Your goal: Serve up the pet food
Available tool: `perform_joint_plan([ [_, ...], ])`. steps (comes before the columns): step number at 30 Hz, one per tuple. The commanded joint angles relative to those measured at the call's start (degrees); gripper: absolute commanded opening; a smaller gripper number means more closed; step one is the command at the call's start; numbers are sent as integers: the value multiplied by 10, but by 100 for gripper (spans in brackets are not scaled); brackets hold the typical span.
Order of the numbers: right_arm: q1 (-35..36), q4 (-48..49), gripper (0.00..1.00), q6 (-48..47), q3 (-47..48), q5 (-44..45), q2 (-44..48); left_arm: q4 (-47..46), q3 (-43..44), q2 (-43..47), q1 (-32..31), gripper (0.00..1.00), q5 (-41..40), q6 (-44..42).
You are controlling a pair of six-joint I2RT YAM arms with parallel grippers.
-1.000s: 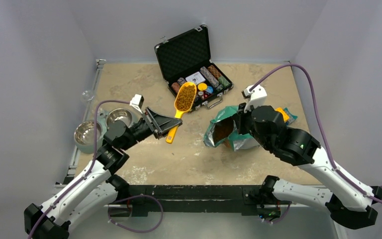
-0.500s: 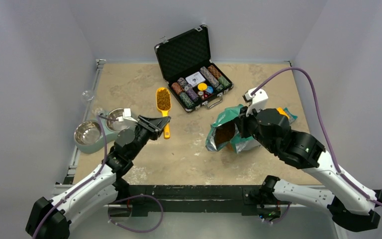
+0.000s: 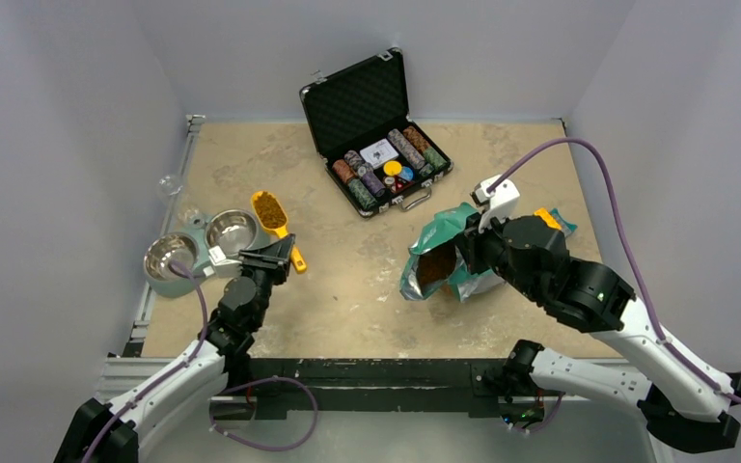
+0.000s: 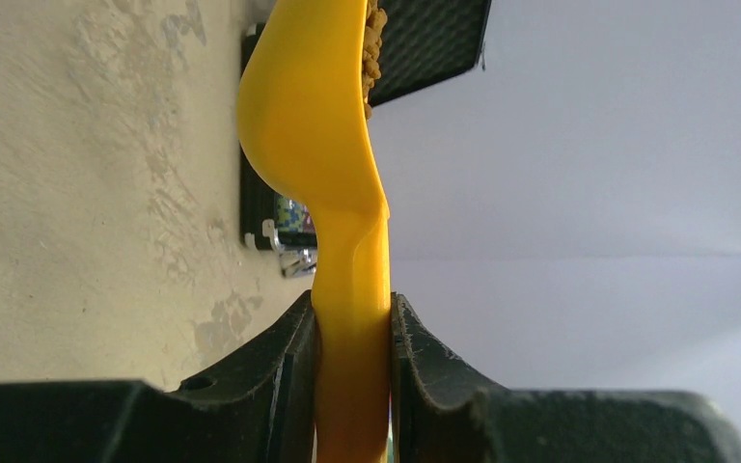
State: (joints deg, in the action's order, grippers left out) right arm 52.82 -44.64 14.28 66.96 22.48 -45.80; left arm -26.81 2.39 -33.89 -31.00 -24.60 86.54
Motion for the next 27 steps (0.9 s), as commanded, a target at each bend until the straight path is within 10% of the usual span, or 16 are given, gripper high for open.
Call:
perform_joint_plan([
  [1, -5, -5, 0, -11, -2, 2, 13, -91, -20, -2, 14, 0, -68, 30],
  [13, -6, -9, 0, -23, 9, 1, 6, -63, -23, -16, 16, 0, -171, 155],
  [27, -6, -1, 0, -28, 18, -4, -11, 240, 79, 44, 15, 0, -206, 313],
])
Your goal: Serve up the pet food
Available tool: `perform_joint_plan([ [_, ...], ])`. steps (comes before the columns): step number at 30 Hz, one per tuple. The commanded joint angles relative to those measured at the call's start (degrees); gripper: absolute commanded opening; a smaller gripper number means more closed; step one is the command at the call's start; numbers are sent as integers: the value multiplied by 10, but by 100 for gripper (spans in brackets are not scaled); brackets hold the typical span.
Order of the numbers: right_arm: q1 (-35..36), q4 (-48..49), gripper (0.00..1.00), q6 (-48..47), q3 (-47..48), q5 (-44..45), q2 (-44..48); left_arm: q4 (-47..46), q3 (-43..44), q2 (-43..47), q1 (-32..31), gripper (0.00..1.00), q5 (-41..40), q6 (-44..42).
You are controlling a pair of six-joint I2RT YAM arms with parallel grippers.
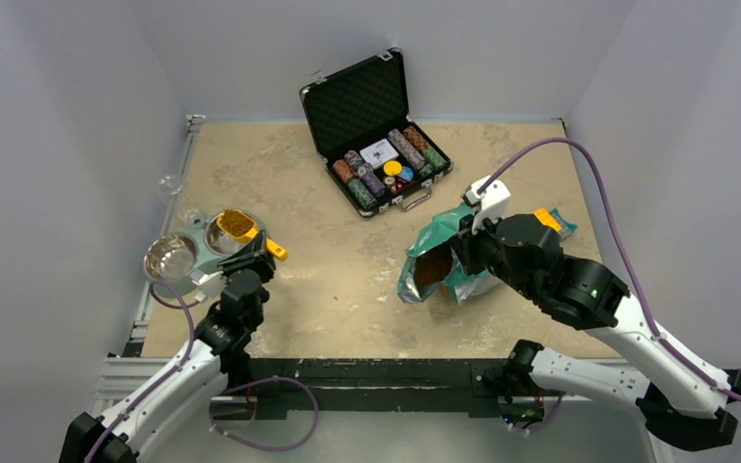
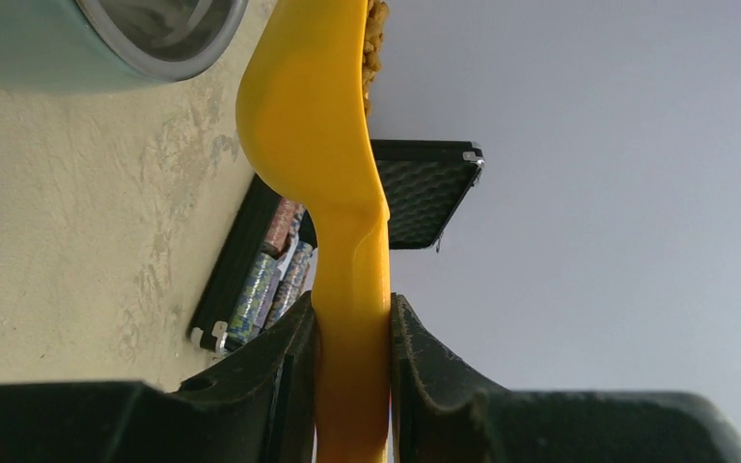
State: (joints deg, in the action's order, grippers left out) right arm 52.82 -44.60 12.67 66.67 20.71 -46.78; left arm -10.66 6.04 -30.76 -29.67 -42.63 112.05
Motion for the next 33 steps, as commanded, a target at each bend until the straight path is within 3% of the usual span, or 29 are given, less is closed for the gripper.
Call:
perform_joint_plan([
  [1, -6, 0, 0, -12, 21, 13, -1, 92, 48, 15, 1, 0, -26, 66],
  [33, -6, -1, 0, -7, 24, 21, 3, 434, 174, -1, 2, 0, 64, 311],
])
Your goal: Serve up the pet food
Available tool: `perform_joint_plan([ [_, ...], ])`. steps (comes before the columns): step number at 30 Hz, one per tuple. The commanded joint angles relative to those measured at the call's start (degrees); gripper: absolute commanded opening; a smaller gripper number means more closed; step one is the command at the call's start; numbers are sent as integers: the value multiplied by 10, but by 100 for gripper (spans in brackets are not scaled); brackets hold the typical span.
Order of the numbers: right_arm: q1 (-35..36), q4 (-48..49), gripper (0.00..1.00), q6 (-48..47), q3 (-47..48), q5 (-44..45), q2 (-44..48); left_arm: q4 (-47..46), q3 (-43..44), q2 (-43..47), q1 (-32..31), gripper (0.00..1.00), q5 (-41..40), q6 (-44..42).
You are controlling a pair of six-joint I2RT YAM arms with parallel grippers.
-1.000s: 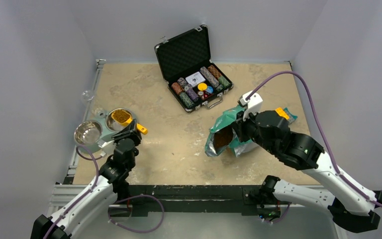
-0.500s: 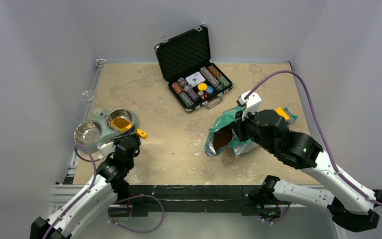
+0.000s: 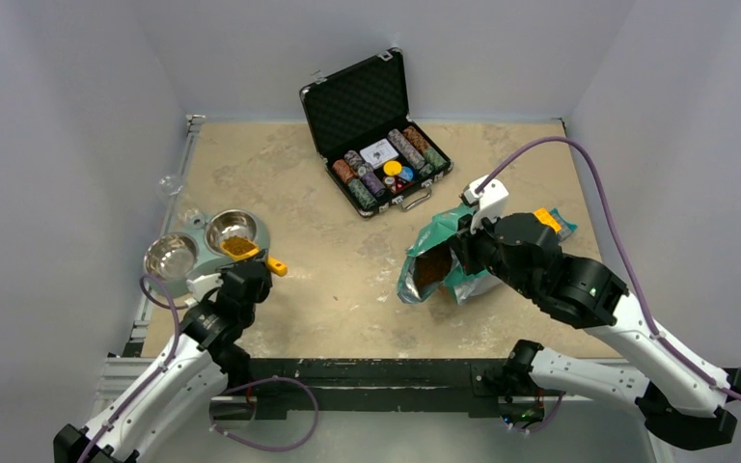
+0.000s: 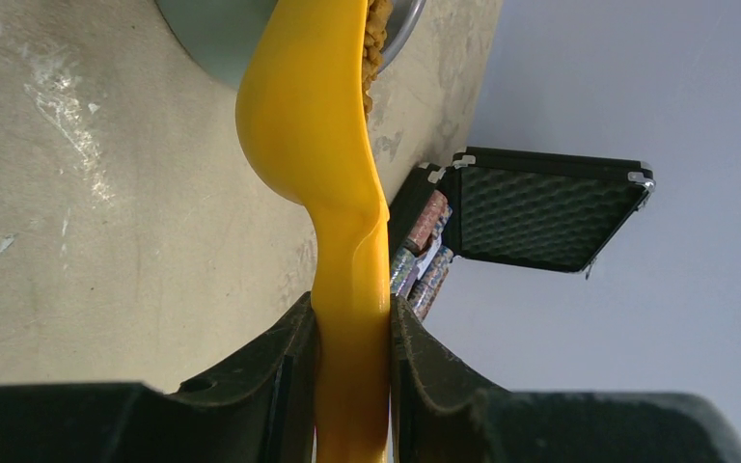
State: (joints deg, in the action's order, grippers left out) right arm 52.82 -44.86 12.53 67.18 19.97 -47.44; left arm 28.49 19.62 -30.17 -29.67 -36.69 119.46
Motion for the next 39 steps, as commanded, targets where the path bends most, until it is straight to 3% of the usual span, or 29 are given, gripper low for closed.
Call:
perform_joint_plan([
  [1, -6, 1, 0, -5, 19, 28, 9, 48, 43, -9, 2, 0, 9, 243],
  [19, -6, -4, 0, 1, 20, 31, 10, 169, 127, -65, 6, 0, 40, 335],
  [39, -6, -7, 0, 2, 19, 32, 13, 247, 206, -124, 39, 0, 91, 339],
])
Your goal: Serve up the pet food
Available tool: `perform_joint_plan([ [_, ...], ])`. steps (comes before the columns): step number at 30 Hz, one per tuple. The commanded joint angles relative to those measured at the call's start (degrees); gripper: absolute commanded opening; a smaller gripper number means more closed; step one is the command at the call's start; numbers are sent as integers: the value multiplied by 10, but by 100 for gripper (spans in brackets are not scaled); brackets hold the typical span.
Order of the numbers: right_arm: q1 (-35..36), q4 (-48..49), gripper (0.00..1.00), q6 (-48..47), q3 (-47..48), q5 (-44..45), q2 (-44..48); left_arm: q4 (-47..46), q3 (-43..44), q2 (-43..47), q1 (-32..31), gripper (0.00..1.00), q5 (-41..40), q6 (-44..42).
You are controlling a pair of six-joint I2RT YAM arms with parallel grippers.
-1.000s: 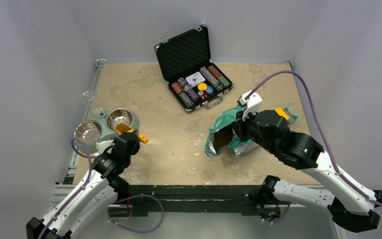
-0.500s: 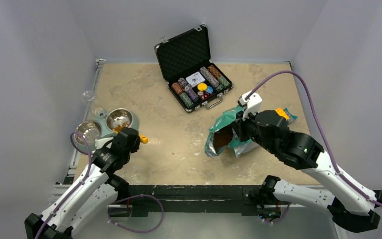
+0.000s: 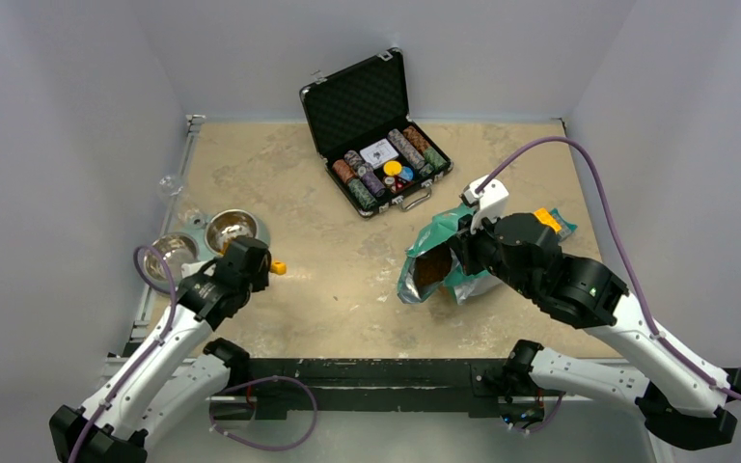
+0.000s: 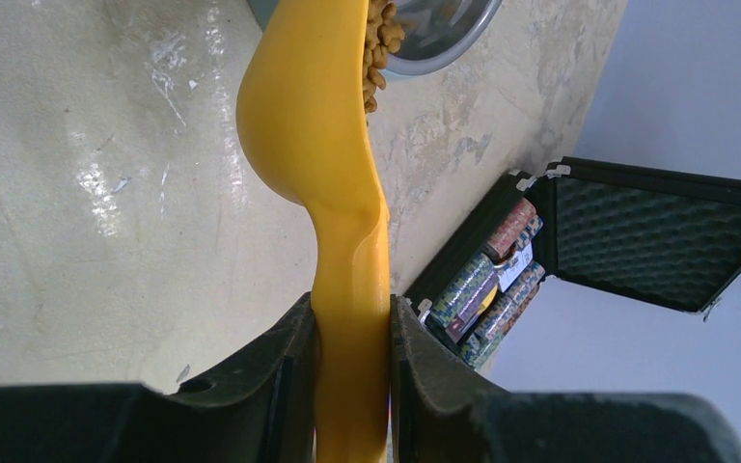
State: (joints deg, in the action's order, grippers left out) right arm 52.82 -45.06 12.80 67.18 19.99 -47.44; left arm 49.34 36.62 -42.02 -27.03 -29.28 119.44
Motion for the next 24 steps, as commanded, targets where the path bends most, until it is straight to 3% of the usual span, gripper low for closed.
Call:
perform_joint_plan([
  [1, -6, -5, 0, -1, 18, 32, 14, 43, 39, -7, 17, 0, 22, 339],
  [11, -6, -5, 0, -6, 19, 32, 18, 60, 75, -42, 42, 0, 36, 323],
  [18, -8, -4, 0, -12, 13, 30, 25, -89, 22, -43, 67, 0, 8, 261],
  [24, -10, -1, 0, -11, 1, 31, 33, -71, 41, -59, 70, 0, 26, 276],
])
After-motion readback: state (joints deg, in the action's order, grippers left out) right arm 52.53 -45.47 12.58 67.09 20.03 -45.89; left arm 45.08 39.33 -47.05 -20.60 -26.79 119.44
